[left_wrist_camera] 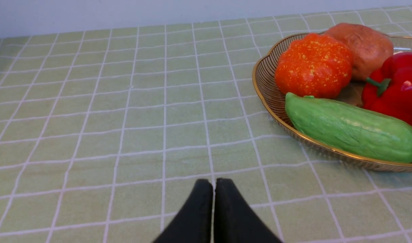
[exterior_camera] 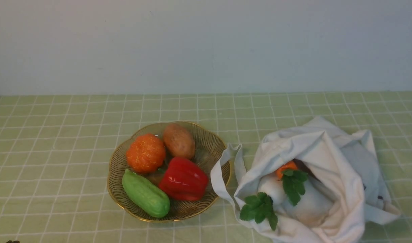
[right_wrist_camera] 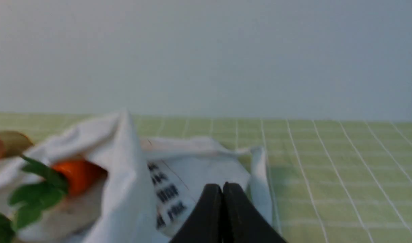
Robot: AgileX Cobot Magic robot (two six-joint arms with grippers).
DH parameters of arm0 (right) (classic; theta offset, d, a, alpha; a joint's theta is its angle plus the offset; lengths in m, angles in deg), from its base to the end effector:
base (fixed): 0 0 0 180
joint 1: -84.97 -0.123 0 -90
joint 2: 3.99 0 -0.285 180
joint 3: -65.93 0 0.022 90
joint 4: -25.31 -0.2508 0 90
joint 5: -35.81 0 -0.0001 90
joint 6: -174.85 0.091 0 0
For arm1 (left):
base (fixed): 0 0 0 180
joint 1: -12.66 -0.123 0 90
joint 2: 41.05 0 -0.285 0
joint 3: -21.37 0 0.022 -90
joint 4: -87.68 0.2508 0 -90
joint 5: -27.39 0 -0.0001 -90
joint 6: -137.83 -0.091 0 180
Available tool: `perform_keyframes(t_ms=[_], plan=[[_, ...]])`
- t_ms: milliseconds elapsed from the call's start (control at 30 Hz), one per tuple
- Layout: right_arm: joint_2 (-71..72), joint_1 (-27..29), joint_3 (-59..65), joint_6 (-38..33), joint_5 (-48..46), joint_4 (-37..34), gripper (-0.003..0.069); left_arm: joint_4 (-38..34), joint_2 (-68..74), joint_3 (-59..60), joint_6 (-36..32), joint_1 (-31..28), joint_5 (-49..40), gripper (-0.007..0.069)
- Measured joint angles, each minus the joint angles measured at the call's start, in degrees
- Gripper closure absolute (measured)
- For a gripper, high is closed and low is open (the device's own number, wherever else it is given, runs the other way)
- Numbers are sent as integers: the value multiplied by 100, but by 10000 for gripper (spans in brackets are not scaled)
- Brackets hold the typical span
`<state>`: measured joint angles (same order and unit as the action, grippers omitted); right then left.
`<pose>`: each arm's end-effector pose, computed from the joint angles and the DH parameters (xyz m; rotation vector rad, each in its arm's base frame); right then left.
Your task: Take vegetables from bag on green coffee tablecloth place on plate.
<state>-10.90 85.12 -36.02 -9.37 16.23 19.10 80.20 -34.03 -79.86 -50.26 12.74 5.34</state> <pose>0.0530 0.0032 0.1785 0.0028 1.8228 0.0513 0.0522 -0.0045 0.1705 0.0538 1.8782 -0.0331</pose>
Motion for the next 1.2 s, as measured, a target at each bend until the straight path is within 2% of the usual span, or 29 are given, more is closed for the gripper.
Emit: perform_keyframes(t_ms=[167, 1200], plan=[[-6, 163, 56, -3, -202, 98, 674, 0, 0, 0, 0, 0, 0, 629], [-10, 168, 51, 86, -209, 129, 674, 0, 0, 0, 0, 0, 0, 629]])
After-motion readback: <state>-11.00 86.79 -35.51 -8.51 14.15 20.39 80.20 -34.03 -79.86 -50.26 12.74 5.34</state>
